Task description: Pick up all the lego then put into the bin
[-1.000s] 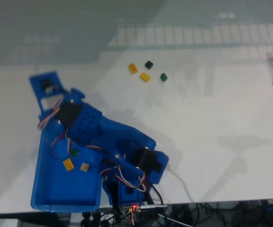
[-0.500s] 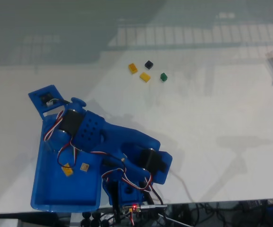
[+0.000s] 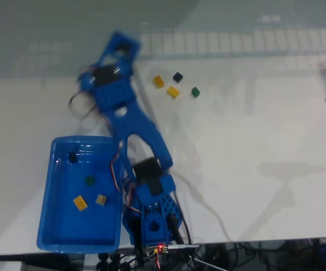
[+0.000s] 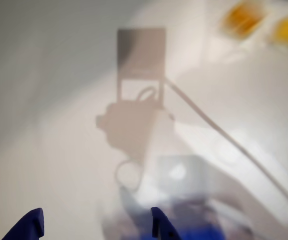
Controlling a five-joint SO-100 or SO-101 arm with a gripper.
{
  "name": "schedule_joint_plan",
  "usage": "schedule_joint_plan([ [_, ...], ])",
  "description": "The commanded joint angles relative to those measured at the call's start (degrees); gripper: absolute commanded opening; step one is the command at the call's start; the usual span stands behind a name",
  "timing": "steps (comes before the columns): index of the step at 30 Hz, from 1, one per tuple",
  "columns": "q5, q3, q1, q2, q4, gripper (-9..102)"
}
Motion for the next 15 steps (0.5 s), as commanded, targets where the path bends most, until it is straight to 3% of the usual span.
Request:
schedule_joint_plan([
  [1, 1.93, -7.73, 9.05, -8.17, -3.43, 29],
  [6, 5.89, -11.43, 15.56, -19.07, -8.0, 29],
  [15, 8.61, -13.36, 19.07, -29.79, -11.25, 29],
])
